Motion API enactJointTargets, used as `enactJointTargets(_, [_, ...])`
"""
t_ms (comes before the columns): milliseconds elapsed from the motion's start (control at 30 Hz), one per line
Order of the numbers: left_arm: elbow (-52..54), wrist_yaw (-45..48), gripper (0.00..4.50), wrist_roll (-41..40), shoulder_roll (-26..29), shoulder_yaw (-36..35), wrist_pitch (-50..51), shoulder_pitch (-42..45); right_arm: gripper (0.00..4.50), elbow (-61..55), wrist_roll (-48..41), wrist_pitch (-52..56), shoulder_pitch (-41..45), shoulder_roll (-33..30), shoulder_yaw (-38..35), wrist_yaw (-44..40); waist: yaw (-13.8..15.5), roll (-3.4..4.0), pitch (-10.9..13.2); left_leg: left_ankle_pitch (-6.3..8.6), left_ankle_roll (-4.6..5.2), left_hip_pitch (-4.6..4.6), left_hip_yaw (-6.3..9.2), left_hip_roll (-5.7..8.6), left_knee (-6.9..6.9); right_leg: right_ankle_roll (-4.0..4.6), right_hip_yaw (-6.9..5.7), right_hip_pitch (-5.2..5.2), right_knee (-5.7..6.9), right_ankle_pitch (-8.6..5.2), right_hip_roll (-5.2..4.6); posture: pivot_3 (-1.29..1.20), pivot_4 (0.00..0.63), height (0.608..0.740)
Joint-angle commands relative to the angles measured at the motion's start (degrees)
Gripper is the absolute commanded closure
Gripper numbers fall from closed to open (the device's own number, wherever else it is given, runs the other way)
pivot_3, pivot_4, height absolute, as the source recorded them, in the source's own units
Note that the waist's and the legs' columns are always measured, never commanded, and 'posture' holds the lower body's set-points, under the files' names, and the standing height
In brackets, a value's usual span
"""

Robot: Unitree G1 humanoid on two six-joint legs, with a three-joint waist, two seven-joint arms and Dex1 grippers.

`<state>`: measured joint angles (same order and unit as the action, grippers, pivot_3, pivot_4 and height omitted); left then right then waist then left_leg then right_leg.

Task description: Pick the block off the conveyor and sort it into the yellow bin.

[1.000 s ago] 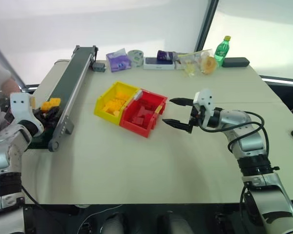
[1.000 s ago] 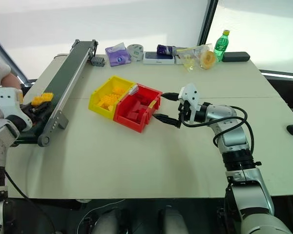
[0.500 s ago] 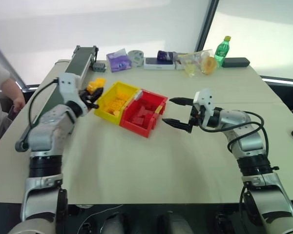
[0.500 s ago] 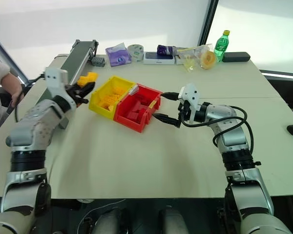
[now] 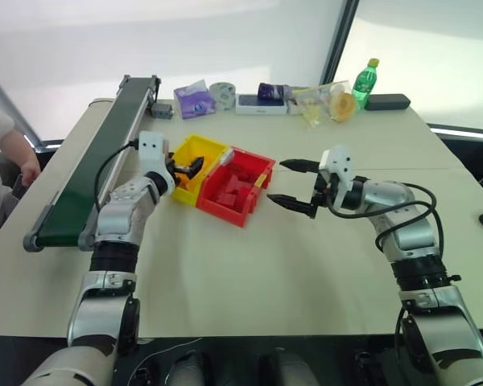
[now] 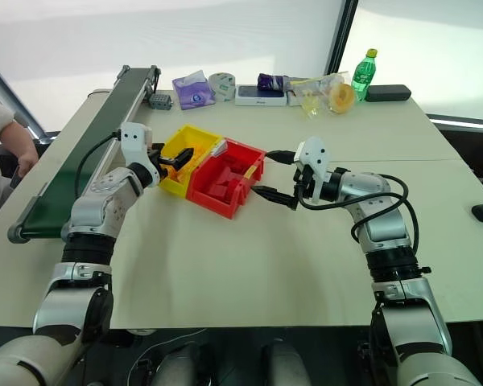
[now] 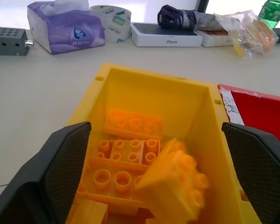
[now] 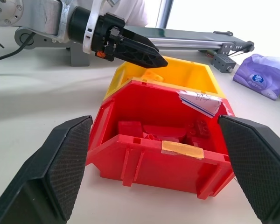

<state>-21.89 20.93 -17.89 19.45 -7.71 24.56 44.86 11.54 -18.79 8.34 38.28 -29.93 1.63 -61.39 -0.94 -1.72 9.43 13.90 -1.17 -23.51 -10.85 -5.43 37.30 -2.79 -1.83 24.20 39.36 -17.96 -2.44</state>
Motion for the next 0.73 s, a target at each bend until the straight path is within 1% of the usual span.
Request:
enactJointTargets(33, [6.28,1.41,0.03,-1.47,1.88,-2.54,-1.15,-0.16,0.0,-1.38,-0.71,-0.84,0.26,-0.34,-1.29,-0.14,-0.06,0.0,0.0,0.0,0.0,0.0,0.0,0.0,0.0,0.0,0.0,0.0,0.0,0.0,0.0,0.0,0.15,0.74])
enactJointTargets(100, [10.6,1.46,0.03,-1.65,3.24,-3.64,-1.16,-2.5,0.0,-1.07,-0.64,-1.23,0.09,-0.36,-1.28,-0.31,-0.21,0.0,0.0,0.0,0.0,0.0,0.0,-0.01,-0.01,0.0,0.0,0.0,0.0,0.0,0.01,0.0,0.15,0.74])
enactJointTargets(167, [14.96,2.08,0.03,-2.3,5.01,-4.32,1.06,-5.0,0.0,-0.97,-0.69,-1.41,-0.08,-0.38,-1.32,-0.43,-0.31,0.0,0.0,0.0,0.0,0.01,0.0,-0.03,-0.03,0.0,0.02,0.0,0.0,0.0,-0.01,0.0,0.15,0.74])
enactJointTargets(233, [22.65,4.57,0.03,-6.75,7.9,-7.89,4.6,-10.15,0.0,-0.47,-0.64,-1.84,-0.25,-0.47,-1.38,-0.68,-0.4,0.0,0.0,-0.01,-0.01,0.01,0.0,-0.06,-0.04,0.0,0.03,0.0,0.0,0.0,-0.03,0.0,0.15,0.74])
enactJointTargets(300, [29.8,7.22,0.03,-9.38,11.5,-10.68,6.5,-16.13,0.0,0.15,-0.57,-2.26,-0.24,-0.53,-1.35,-1.0,-0.56,0.0,0.0,-0.01,-0.02,0.01,0.0,-0.19,-0.05,0.0,0.05,0.01,0.0,0.0,-0.05,0.0,0.15,0.74])
enactJointTargets(400, [37.85,9.95,0.03,-14.91,15.61,-17.18,9.88,-24.83,0.0,1.34,-0.47,-2.81,0.23,-0.45,-1.2,-1.51,-0.67,0.0,0.0,-0.01,-0.02,0.01,0.02,-0.21,-0.05,0.01,0.05,0.01,0.0,0.0,-0.07,0.0,0.15,0.74])
enactJointTargets(467, [40.07,11.67,0.03,-17.94,17.77,-21.1,11.52,-29.27,0.0,1.86,-0.44,-2.99,0.54,-0.43,-1.14,-1.83,-0.46,0.01,0.0,-0.01,-0.02,0.01,0.03,-0.21,-0.03,0.01,0.05,0.0,0.01,0.0,-0.08,0.0,0.15,0.74])
enactJointTargets(567, [40.97,14.05,0.03,-19.67,19.92,-26.92,10.59,-35.6,0.0,2.29,-0.41,-2.99,0.9,-0.51,-1.06,-2.31,-0.11,0.0,0.0,-0.01,-0.01,0.02,0.06,-0.17,-0.01,0.01,0.03,-0.06,0.0,0.0,-0.12,0.0,0.15,0.74])
enactJointTargets(633, [40.93,14.89,0.03,-20.17,20.21,-29.61,9.28,-38.72,0.0,2.35,-0.44,-2.87,1.01,-0.52,-0.99,-2.55,-0.06,0.0,0.0,0.0,-0.01,0.04,0.06,-0.16,-0.01,0.01,0.03,-0.07,0.0,-0.01,-0.14,0.0,0.15,0.74])
enactJointTargets(733, [40.57,17.17,0.03,-18.85,20.7,-31.39,6.39,-43.48,0.0,2.31,-0.48,-2.63,1.3,-0.58,-0.99,-2.69,-0.06,0.01,0.0,0.0,-0.01,0.03,0.08,-0.17,-0.03,0.02,0.02,-0.07,0.0,-0.01,-0.14,0.0,0.15,0.74])
